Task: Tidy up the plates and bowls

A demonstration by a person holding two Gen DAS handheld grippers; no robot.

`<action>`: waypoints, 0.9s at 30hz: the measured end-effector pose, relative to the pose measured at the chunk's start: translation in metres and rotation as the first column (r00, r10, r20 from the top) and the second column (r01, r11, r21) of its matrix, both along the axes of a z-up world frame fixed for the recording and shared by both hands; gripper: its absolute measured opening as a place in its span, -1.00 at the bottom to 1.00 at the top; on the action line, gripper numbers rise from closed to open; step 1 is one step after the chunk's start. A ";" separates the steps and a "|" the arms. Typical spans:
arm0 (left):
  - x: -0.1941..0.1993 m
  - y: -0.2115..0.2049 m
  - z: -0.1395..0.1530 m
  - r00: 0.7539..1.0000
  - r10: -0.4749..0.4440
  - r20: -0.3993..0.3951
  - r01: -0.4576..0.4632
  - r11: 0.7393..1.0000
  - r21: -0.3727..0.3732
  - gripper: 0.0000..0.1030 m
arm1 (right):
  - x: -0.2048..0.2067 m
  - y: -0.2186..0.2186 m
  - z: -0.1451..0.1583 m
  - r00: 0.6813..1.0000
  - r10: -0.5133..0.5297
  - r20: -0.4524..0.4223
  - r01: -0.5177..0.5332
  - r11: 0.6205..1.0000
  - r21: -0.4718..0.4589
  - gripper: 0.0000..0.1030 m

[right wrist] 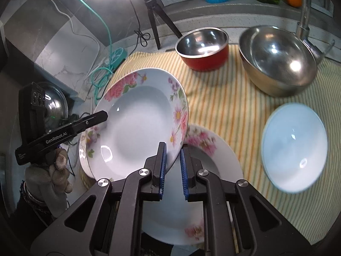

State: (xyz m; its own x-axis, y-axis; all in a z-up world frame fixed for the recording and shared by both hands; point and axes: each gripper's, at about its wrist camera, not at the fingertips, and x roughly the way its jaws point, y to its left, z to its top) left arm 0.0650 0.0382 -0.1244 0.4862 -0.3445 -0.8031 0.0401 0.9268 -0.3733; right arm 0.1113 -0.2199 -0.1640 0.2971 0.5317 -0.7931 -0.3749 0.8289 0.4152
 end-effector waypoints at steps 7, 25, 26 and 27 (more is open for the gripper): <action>-0.025 -0.018 -0.009 1.000 -0.017 -0.026 0.017 1.000 -0.003 -0.66 | -0.022 -0.019 -0.011 1.000 -0.005 -0.026 0.004 1.000 -0.017 -0.73; -0.051 -0.057 -0.039 0.994 -0.066 -0.093 0.068 0.998 0.019 -0.66 | -0.039 -0.048 -0.047 0.997 -0.052 -0.065 0.046 0.995 -0.091 -0.73; -0.051 -0.058 -0.039 0.993 -0.066 -0.093 0.068 0.997 0.025 -0.66 | -0.038 -0.047 -0.047 0.997 -0.052 -0.060 0.046 0.994 -0.097 -0.73; -0.051 -0.059 -0.040 0.993 -0.067 -0.094 0.070 0.997 0.032 -0.66 | -0.039 -0.046 -0.047 0.997 -0.052 -0.055 0.047 0.994 -0.103 -0.73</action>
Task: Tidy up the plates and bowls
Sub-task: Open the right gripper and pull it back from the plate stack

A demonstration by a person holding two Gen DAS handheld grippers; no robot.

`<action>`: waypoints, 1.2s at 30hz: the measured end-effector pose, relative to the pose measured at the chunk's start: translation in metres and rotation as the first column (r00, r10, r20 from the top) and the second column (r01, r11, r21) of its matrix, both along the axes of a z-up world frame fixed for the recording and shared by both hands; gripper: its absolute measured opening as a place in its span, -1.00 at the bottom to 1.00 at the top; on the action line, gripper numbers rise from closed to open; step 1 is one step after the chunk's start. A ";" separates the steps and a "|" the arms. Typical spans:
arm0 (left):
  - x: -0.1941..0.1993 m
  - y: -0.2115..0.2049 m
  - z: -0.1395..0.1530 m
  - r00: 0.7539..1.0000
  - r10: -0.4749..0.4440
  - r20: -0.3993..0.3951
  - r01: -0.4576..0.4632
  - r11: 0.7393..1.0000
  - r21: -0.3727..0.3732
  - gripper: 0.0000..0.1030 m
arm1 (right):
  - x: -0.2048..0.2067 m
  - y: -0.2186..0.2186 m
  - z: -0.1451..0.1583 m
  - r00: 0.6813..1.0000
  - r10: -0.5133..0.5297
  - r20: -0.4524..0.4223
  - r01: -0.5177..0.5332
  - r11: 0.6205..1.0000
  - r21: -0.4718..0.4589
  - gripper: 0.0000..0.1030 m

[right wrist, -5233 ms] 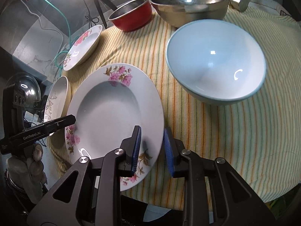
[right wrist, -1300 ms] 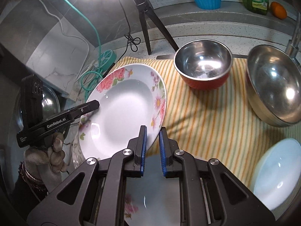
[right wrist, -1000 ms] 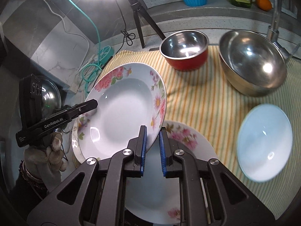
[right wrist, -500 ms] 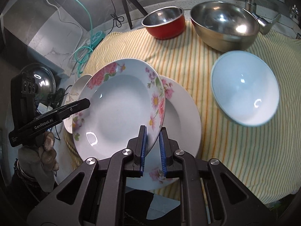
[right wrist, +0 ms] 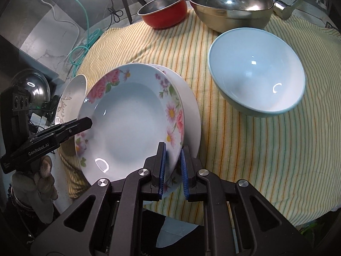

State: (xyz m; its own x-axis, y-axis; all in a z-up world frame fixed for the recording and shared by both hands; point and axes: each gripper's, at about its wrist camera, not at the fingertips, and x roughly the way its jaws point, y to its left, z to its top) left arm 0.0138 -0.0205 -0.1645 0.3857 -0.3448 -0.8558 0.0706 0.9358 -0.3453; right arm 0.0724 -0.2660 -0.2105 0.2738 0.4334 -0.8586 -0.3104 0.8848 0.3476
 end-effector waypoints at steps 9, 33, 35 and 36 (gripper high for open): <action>0.003 -0.002 -0.003 1.000 -0.006 -0.005 0.006 1.000 0.031 -0.66 | 0.002 0.006 -0.001 1.000 0.020 0.013 -0.019 0.999 -0.029 -0.72; 0.002 -0.001 0.011 0.999 -0.004 0.044 0.000 0.997 0.080 -0.50 | -0.011 0.018 0.025 0.983 0.067 0.169 -0.047 0.992 -0.121 0.22; 0.000 0.007 0.019 0.997 0.029 0.066 -0.034 0.997 0.062 -0.50 | -0.012 0.016 0.033 0.979 0.058 0.195 -0.039 0.994 -0.103 0.23; 0.000 0.012 0.023 0.996 0.045 0.074 -0.049 0.997 0.051 -0.50 | -0.013 0.014 0.037 0.977 0.052 0.204 -0.034 0.995 -0.091 0.25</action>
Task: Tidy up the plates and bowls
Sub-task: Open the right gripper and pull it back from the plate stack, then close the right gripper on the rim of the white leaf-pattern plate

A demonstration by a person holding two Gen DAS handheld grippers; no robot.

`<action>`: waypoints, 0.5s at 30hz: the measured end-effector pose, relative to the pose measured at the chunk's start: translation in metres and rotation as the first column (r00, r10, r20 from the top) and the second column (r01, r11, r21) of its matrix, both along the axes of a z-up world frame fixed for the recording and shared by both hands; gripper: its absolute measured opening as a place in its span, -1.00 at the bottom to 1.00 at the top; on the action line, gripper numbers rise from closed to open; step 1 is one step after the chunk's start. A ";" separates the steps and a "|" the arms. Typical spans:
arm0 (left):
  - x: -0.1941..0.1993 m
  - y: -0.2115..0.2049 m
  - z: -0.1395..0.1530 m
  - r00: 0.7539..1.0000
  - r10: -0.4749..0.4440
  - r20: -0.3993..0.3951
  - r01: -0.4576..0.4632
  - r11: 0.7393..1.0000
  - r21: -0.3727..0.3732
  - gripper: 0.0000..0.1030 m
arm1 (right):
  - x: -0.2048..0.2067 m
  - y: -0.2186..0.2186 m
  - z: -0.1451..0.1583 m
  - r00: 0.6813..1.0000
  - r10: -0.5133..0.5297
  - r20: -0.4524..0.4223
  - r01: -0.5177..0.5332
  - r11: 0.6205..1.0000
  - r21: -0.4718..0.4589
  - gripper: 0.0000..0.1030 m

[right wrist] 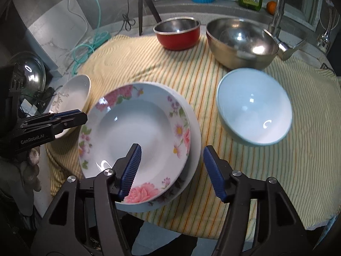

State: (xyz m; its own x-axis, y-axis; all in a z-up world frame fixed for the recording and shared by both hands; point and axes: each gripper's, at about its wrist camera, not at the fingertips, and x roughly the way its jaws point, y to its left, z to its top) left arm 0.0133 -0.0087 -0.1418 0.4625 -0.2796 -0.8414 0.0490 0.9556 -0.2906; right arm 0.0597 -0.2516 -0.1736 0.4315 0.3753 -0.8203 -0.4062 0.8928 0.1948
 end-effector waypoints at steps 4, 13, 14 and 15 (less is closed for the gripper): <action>-0.009 0.032 0.014 0.996 0.081 0.047 -0.077 0.994 -0.084 -0.50 | -0.001 -0.003 0.013 1.000 0.003 0.031 -0.005 0.998 0.065 0.45; -0.028 0.118 0.029 0.942 0.317 0.108 -0.310 0.948 -0.075 -0.22 | 0.003 0.015 0.033 0.992 0.052 0.116 -0.070 0.985 0.160 0.68; -0.029 0.127 0.028 0.935 0.340 0.102 -0.333 0.939 -0.082 -0.22 | 0.005 0.019 0.034 0.991 0.061 0.117 -0.080 0.983 0.165 0.70; -0.031 0.135 0.029 0.926 0.363 0.106 -0.356 0.931 -0.080 -0.22 | 0.006 0.022 0.035 0.991 0.066 0.118 -0.085 0.982 0.168 0.70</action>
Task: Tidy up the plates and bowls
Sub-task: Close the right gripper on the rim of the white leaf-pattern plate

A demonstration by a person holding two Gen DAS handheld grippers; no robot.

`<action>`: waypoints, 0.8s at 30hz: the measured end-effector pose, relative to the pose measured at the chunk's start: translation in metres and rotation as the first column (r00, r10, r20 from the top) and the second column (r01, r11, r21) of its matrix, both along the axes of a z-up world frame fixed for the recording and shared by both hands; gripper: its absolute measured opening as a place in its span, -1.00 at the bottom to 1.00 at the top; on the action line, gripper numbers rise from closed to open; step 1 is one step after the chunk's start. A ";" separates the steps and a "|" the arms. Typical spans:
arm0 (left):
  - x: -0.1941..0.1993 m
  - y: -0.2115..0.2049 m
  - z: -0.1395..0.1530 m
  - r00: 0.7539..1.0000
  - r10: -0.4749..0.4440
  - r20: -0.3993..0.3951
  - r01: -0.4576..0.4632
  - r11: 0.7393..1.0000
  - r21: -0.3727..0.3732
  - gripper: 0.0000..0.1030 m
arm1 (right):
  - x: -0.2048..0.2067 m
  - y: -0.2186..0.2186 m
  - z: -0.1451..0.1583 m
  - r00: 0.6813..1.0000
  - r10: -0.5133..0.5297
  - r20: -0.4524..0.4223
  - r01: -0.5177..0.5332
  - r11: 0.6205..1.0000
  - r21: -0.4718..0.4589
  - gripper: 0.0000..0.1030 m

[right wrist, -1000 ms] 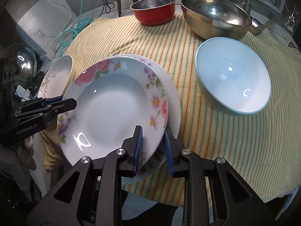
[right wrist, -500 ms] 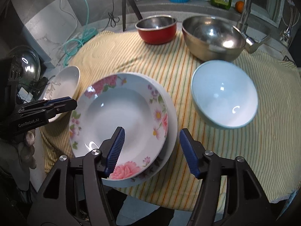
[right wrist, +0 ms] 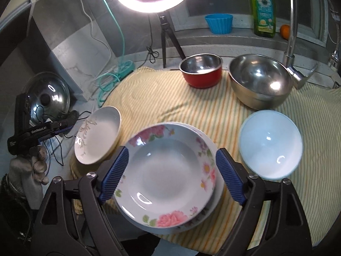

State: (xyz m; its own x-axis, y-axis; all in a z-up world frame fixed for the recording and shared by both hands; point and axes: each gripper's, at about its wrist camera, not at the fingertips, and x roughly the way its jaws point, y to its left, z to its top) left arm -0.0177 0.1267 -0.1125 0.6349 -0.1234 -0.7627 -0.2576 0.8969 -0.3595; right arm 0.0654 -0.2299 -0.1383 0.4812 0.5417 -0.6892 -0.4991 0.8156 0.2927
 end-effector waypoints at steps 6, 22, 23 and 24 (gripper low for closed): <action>-0.015 0.028 -0.001 0.997 0.074 -0.015 -0.073 0.997 0.024 -0.22 | 0.007 0.035 0.005 0.999 0.045 0.013 -0.044 0.997 -0.056 0.70; -0.052 0.049 -0.035 0.982 0.161 -0.095 -0.162 0.987 -0.006 -0.28 | 0.031 0.120 -0.010 0.982 0.166 -0.087 -0.172 0.982 -0.076 0.67; -0.052 0.047 -0.039 0.983 0.156 -0.099 -0.159 0.987 -0.017 -0.32 | 0.034 0.124 -0.012 0.980 0.172 -0.102 -0.179 0.982 -0.068 0.63; -0.052 0.046 -0.041 0.983 0.151 -0.101 -0.155 0.988 -0.028 -0.36 | 0.036 0.128 -0.014 0.977 0.179 -0.118 -0.187 0.981 -0.060 0.51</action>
